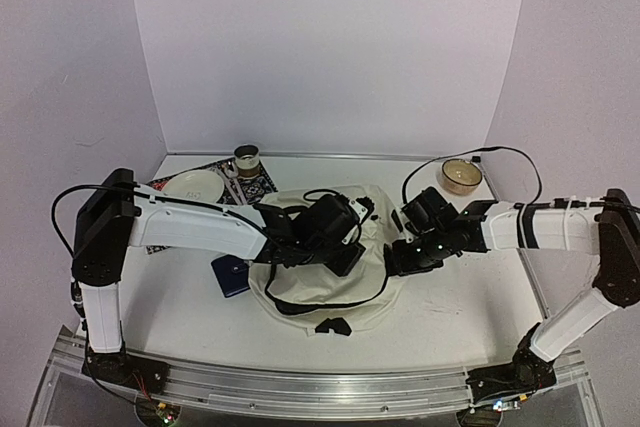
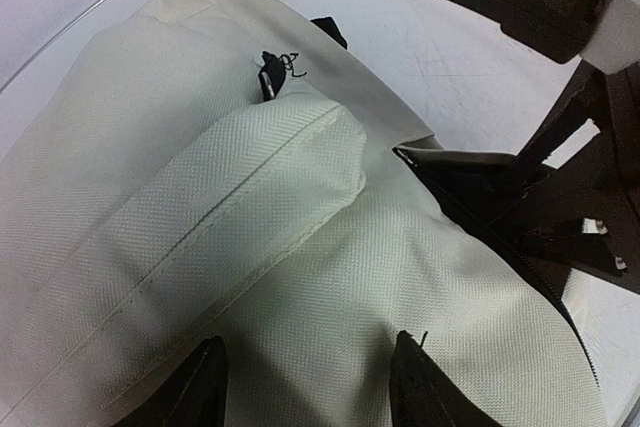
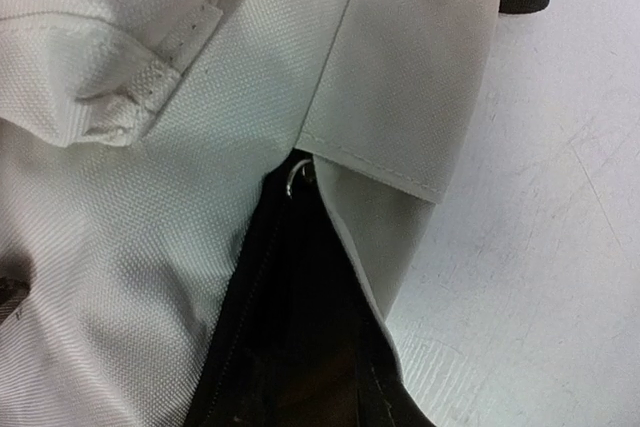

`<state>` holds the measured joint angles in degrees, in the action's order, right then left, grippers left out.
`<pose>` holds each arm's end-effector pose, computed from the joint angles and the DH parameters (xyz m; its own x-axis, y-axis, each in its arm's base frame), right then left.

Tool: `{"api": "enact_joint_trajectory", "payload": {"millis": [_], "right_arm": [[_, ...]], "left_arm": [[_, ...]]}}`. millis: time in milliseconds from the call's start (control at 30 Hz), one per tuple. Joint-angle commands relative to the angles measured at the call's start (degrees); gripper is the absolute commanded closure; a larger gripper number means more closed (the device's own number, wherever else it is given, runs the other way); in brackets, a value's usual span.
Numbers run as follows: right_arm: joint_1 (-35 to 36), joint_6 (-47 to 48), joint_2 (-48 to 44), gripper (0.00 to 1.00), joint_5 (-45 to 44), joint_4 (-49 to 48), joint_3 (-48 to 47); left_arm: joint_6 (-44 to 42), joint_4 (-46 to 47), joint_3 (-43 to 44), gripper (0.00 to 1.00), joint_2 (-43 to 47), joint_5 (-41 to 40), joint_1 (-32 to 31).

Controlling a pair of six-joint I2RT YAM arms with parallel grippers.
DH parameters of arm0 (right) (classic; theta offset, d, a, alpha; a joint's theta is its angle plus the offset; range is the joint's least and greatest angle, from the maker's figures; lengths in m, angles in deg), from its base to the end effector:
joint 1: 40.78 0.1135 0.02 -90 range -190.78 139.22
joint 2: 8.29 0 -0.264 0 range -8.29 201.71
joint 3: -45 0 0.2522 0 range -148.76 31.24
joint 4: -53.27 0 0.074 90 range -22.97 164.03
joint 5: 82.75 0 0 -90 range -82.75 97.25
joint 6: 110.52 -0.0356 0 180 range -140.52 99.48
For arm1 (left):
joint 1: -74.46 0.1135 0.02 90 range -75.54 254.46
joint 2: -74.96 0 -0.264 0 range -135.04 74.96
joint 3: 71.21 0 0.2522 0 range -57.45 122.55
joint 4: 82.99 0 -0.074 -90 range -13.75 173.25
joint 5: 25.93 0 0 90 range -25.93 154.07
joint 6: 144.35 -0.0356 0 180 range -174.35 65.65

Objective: Pack the student bag

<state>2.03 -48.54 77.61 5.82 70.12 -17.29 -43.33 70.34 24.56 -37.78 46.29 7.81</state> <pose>0.2321 0.2138 0.2047 -0.7329 -0.0387 -0.6793 -0.3638 0.8660 0.3431 0.1849 -0.4009 0.2089 -0.4189 0.5110 -0.7506 0.7199 0.6907 0.0685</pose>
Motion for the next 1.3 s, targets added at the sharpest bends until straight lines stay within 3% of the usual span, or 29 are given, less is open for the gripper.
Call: {"api": "enact_joint_trajectory", "payload": {"millis": [0, 300, 400, 633, 967, 1267], "right_arm": [[0.18, 2.50, 1.67, 0.68, -2.89, -0.82, -1.99], [0.17, 4.12, 7.04, 0.65, -4.89, -8.80, -3.60], [0.17, 4.22, 8.14, 0.72, -6.84, -10.00, -4.21], [0.18, 4.11, 3.02, 1.00, -4.42, -8.01, -3.98], [0.18, 2.55, -9.61, 1.00, 6.26, 1.24, -0.85], [0.63, -1.42, -12.54, 1.00, 15.19, 3.85, 2.62]], "left_arm": [[0.62, -2.62, -1.36, 0.44, 1.39, 0.06, 0.22], [1.01, -2.57, -1.05, 0.45, 1.27, 1.41, 0.25], [1.10, -2.54, -1.09, 0.45, 1.25, 1.54, 0.23], [0.92, -2.55, -1.57, 0.45, 0.98, -0.36, 0.22], [0.66, -2.63, 0.34, 0.45, -1.47, -2.74, 0.37], [2.71, -2.55, 1.91, 0.45, -2.95, -2.63, 2.01]]}}
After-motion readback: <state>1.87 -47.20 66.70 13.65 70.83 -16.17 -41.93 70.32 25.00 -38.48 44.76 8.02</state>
